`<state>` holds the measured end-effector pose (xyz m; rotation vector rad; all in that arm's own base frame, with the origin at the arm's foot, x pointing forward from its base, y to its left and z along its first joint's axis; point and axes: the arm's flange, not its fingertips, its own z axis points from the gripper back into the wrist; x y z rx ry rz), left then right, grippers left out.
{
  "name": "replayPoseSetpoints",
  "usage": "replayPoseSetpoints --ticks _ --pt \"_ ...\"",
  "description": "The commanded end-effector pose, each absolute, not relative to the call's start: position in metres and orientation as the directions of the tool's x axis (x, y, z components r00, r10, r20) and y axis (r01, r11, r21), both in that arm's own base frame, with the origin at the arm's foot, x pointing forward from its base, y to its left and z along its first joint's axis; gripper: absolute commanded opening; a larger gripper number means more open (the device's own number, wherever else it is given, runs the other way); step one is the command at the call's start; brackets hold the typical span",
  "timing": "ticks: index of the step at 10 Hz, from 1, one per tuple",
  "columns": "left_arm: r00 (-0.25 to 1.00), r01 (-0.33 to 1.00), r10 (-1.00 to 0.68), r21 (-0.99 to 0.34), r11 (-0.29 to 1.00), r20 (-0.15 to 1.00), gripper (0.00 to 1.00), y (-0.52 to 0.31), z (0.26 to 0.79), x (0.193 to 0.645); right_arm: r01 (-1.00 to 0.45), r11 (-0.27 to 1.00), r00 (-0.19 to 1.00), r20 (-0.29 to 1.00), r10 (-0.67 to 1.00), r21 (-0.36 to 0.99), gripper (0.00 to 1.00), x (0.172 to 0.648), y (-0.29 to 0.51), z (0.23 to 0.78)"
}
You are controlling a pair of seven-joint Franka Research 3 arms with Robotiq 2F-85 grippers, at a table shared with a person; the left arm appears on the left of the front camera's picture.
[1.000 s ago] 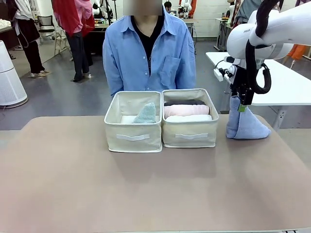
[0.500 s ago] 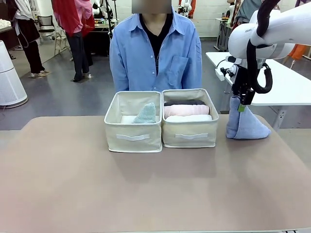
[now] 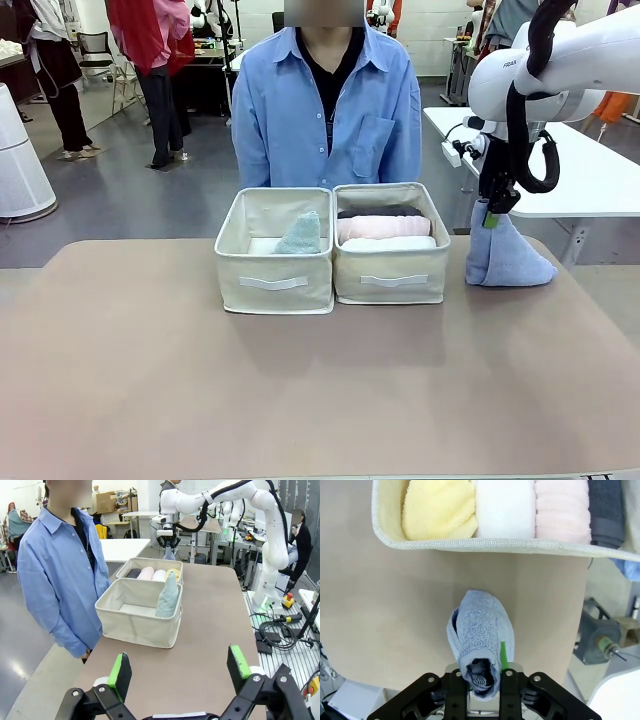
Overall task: Sort the towels based on their folding style.
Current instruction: Pick up another triangle-folded towel from the table and place it in the left Fabric basket.
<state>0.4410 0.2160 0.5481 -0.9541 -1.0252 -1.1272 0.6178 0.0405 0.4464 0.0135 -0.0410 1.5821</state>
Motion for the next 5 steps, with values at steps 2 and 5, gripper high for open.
replayPoseSetpoints --ticks 2,5 --pt "0.103 0.984 -0.24 -0.064 0.166 0.965 1.0 0.217 0.548 0.439 -1.0 -0.02 -0.02 0.015 1.0 -0.014 0.0 0.622 0.039 0.451" --pt "0.103 0.984 -0.24 -0.064 0.166 0.965 1.0 0.217 0.548 0.439 -0.995 0.104 0.104 -0.011 0.995 -0.01 0.0 0.581 0.054 0.507"
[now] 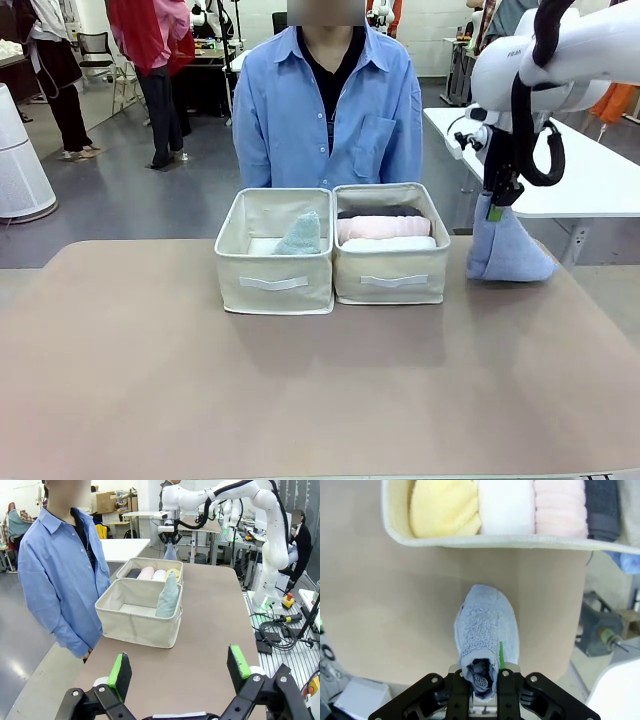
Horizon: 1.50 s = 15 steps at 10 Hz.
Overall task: Sort the towels based on their folding style.
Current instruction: Pick up another triangle-folded towel from the table and place it in the left Fabric basket.
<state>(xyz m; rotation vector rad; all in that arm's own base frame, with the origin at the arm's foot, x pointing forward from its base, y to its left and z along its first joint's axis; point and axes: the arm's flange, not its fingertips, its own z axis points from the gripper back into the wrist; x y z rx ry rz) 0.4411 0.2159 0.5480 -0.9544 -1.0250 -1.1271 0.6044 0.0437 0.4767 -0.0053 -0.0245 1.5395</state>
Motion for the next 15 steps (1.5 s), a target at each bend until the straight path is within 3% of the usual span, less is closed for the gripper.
replayPoseSetpoints --ticks 1,5,7,8,11,12,14,15 --pt "0.103 0.984 -0.24 -0.064 0.166 0.965 1.0 0.217 0.548 0.439 -0.987 0.15 0.15 0.002 0.989 -0.048 0.0 0.551 0.065 0.548" --pt "0.103 0.984 -0.24 -0.064 0.166 0.965 1.0 0.217 0.548 0.439 -0.972 0.149 0.141 0.056 0.988 -0.183 0.0 0.482 0.084 0.642" --pt "0.103 0.984 -0.24 -0.064 0.166 0.965 1.0 0.217 0.548 0.439 -0.968 0.197 0.187 0.078 0.979 -0.156 0.0 0.481 0.054 0.632" --pt "0.103 0.984 -0.24 -0.064 0.166 0.965 1.0 0.217 0.548 0.439 -0.973 0.131 0.125 0.042 0.991 -0.189 0.0 0.471 0.085 0.667" --pt "0.103 0.984 -0.24 -0.064 0.166 0.965 1.0 0.217 0.548 0.439 -0.973 0.131 0.125 0.042 0.991 -0.189 0.0 0.471 0.085 0.667" --pt "0.103 0.984 -0.24 -0.064 0.166 0.965 1.0 0.217 0.548 0.439 -0.974 0.133 0.126 0.047 0.991 -0.181 0.17 0.472 0.08 0.66" --pt "0.103 0.984 -0.24 -0.064 0.166 0.965 1.0 0.217 0.548 0.439 -0.949 0.16 0.109 0.195 0.975 -0.272 0.17 0.483 0.157 0.686" --pt "0.103 0.984 -0.24 -0.064 0.166 0.965 1.0 0.217 0.548 0.439 -0.944 0.147 0.088 0.206 0.975 -0.294 0.17 0.487 0.208 0.698"
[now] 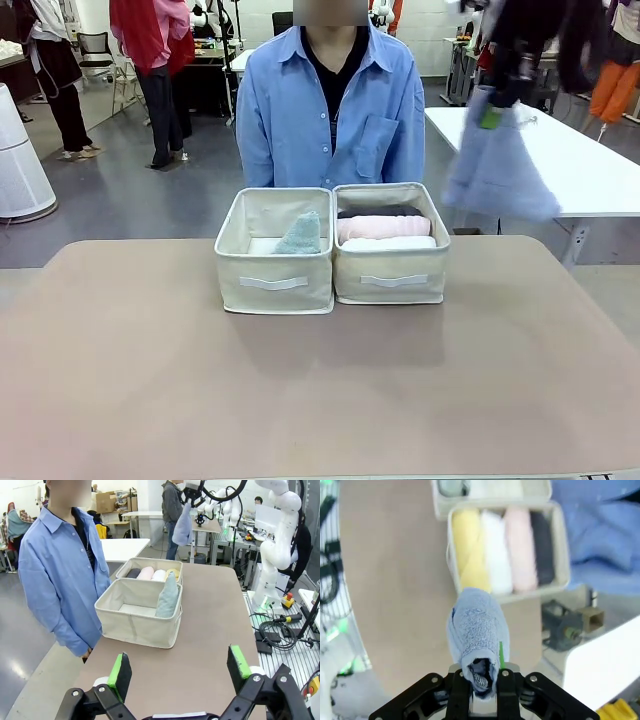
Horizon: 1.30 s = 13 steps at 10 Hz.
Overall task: Sort the towels based on their folding style.
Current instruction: Pick up another triangle-folded towel from the table and place it in the left Fabric basket.
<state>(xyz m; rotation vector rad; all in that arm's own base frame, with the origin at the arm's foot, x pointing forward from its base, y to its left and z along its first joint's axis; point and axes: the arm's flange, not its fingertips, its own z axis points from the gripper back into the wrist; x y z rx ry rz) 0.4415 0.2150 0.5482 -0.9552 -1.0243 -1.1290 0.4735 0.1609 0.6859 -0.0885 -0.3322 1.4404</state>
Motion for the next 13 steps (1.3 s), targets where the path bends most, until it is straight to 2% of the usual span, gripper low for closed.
replayPoseSetpoints --ticks 1,3,6,9,10,13 --pt "0.103 0.984 -0.24 -0.064 0.166 0.965 1.0 0.217 0.548 0.439 -0.942 0.145 0.071 0.245 0.967 -0.302 0.17 0.494 0.257 0.708" --pt "0.103 0.984 -0.24 -0.064 0.166 0.965 1.0 0.217 0.548 0.439 -0.951 0.136 0.042 0.32 0.946 -0.278 0.17 0.512 0.318 0.712" --pt "0.103 0.984 -0.24 -0.064 0.166 0.965 1.0 0.217 0.548 0.439 -0.957 0.141 0.041 0.361 0.932 -0.254 0.17 0.551 0.378 0.698" --pt "0.103 0.984 -0.24 -0.064 0.166 0.965 1.0 0.217 0.548 0.439 -0.955 0.137 0.021 0.401 0.916 -0.263 0.17 0.569 0.386 0.685" --pt "0.103 0.984 -0.24 -0.064 0.166 0.965 1.0 0.217 0.548 0.439 -0.965 0.114 0.016 0.381 0.924 -0.236 0.17 0.556 0.376 0.668" --pt "0.103 0.984 -0.24 -0.064 0.166 0.965 1.0 0.217 0.548 0.439 -0.965 0.114 0.016 0.381 0.924 -0.236 0.17 0.556 0.376 0.668"
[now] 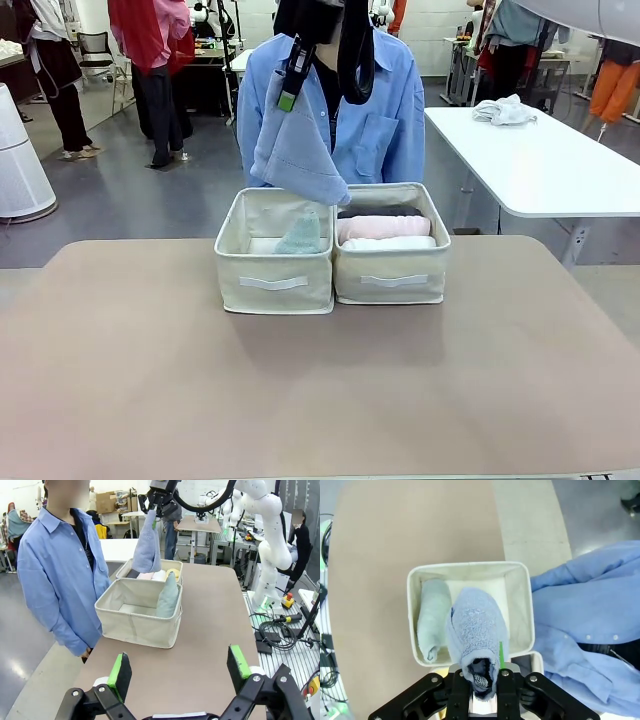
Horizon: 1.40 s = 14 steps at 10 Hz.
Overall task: Sort the towels based on their folding style.
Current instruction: Pick up another triangle-folded towel from the table and place it in the left Fabric basket.
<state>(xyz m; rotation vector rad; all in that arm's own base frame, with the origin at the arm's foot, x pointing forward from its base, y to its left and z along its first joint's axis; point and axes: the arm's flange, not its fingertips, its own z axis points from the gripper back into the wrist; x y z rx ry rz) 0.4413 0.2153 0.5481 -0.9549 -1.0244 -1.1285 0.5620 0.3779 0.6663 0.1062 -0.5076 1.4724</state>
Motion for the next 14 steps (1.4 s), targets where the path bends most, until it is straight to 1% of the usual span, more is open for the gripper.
replayPoseSetpoints --ticks 1,2,4,5,7,10,14 --pt "0.103 0.984 -0.24 -0.064 0.166 0.965 1.0 0.217 0.548 0.439 -0.965 0.114 0.016 0.381 0.924 -0.236 0.17 0.556 0.376 0.668" --pt "0.103 0.984 -0.24 -0.064 0.166 0.965 1.0 0.217 0.548 0.439 -0.965 0.114 0.014 0.389 0.921 -0.236 0.17 0.562 0.378 0.666" --pt "0.103 0.984 -0.24 -0.064 0.166 0.965 1.0 0.217 0.548 0.439 -0.957 0.046 -0.073 0.394 0.916 -0.286 0.17 0.565 0.402 0.654" --pt "0.103 0.984 -0.24 -0.064 0.166 0.965 1.0 0.217 0.548 0.439 -0.956 0.037 -0.08 0.382 0.921 -0.291 0.17 0.569 0.412 0.649" --pt "0.103 0.984 -0.24 -0.064 0.166 0.965 1.0 0.217 0.548 0.439 -0.957 0.039 -0.075 0.372 0.925 -0.288 0.17 0.575 0.422 0.638" --pt "0.103 0.984 -0.24 -0.064 0.166 0.965 1.0 0.217 0.548 0.439 -0.968 0.026 -0.08 0.403 0.912 -0.251 0.17 0.586 0.433 0.617" --pt "0.103 0.984 -0.24 -0.064 0.166 0.965 1.0 0.217 0.548 0.439 -0.977 0.026 -0.053 0.359 0.932 -0.209 0.17 0.6 0.445 0.593"
